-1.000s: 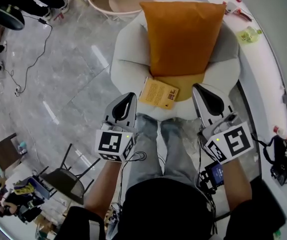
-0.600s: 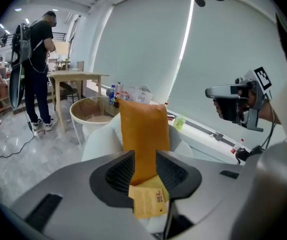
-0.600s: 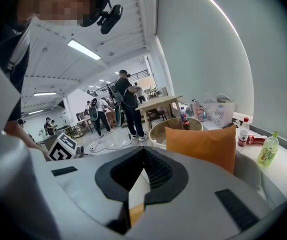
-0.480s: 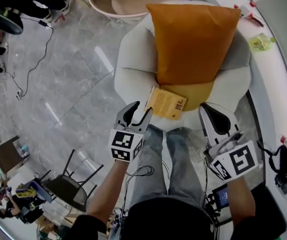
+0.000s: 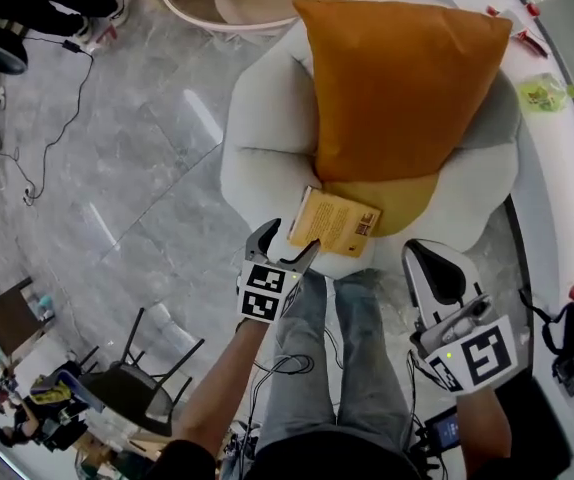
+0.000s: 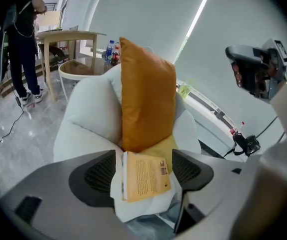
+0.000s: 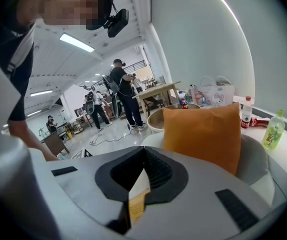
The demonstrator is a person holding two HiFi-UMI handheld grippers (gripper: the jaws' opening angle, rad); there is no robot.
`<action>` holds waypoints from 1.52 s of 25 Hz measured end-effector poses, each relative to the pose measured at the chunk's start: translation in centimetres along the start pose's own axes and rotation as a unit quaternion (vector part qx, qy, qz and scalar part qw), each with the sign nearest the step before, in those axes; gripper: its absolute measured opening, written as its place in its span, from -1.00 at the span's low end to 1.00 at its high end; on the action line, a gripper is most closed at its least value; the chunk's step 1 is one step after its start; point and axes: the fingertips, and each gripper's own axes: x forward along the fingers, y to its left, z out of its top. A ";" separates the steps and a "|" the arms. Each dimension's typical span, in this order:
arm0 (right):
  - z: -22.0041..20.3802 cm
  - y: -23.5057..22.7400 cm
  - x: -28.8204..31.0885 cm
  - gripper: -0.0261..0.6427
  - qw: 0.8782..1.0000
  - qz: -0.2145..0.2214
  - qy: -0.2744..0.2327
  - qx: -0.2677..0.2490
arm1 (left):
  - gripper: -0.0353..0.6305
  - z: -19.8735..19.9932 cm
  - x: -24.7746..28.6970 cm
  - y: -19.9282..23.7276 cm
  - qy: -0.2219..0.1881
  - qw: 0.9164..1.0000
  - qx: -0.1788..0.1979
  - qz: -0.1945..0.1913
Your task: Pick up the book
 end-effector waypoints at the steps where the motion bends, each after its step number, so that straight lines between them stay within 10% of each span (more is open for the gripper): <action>1: -0.6 -0.2 0.3 -0.88 1.000 0.000 0.004 0.004 | 0.14 -0.7 0.9 0.3 0.008 1.000 0.001 0.000; 16: -6.8 -3.1 3.0 -0.88 0.998 -0.007 0.050 0.043 | 0.28 -12.6 12.2 3.2 0.163 0.986 -0.032 -0.011; 29: -7.3 -3.4 2.9 -0.88 0.996 -0.008 0.059 0.062 | 0.34 -12.8 13.6 3.1 0.161 0.984 -0.077 0.006; 38: -6.8 -2.9 2.4 -0.88 0.997 -0.005 0.048 0.067 | 0.35 -14.0 13.8 1.1 0.206 0.978 -0.018 -0.013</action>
